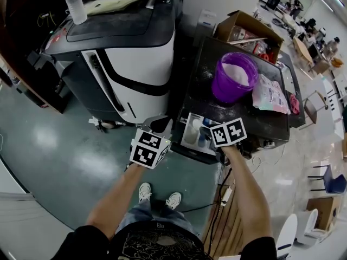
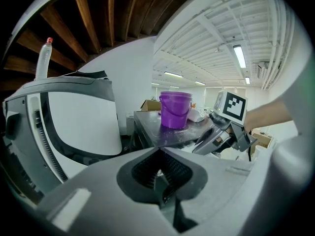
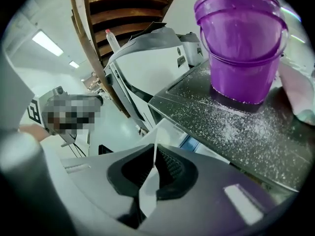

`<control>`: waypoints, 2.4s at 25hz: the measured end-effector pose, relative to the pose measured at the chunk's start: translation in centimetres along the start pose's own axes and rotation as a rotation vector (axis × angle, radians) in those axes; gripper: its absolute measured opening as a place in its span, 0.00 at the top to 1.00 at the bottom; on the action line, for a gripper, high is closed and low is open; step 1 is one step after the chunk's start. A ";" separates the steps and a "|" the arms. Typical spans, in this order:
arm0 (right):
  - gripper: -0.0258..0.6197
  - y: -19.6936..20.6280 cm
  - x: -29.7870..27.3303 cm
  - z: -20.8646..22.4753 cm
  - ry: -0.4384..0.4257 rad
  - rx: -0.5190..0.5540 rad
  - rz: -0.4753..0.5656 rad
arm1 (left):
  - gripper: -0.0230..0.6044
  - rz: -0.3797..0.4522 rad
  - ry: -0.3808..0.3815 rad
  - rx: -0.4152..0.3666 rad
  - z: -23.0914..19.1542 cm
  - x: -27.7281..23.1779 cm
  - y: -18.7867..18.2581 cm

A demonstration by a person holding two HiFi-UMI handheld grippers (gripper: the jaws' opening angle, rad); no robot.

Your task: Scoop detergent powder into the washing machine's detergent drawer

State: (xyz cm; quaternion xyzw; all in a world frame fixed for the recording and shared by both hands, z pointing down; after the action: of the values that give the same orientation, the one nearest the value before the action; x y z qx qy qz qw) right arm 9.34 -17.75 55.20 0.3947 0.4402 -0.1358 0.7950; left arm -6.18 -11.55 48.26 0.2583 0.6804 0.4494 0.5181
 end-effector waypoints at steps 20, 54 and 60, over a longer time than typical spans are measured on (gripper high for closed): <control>0.91 -0.1 -0.8 -1.6 0.199 0.405 -0.100 | 0.96 0.011 0.003 0.008 -0.4 0.5 0.2; 0.91 0.3 -0.2 -3.3 0.539 0.925 -0.125 | 0.96 0.020 0.012 0.008 -0.5 1.3 0.3; 0.91 0.4 -0.4 -3.4 0.562 0.971 -0.136 | 0.96 0.024 0.016 0.003 -0.3 1.2 0.1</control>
State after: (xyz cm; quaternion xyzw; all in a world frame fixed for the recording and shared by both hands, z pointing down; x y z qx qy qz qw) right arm 7.36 -15.04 54.68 0.7070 0.5464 -0.2633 0.3638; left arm -6.81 -10.64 47.78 0.2637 0.6822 0.4566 0.5066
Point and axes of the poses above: the fingertips, and each gripper's own axes: x backward along the fingers, z to its right, y out of its underside, the point moved 4 cm from there along x, backward along the fingers, and after that the axes turned 2 degrees about -z, right-handed, at the moved point
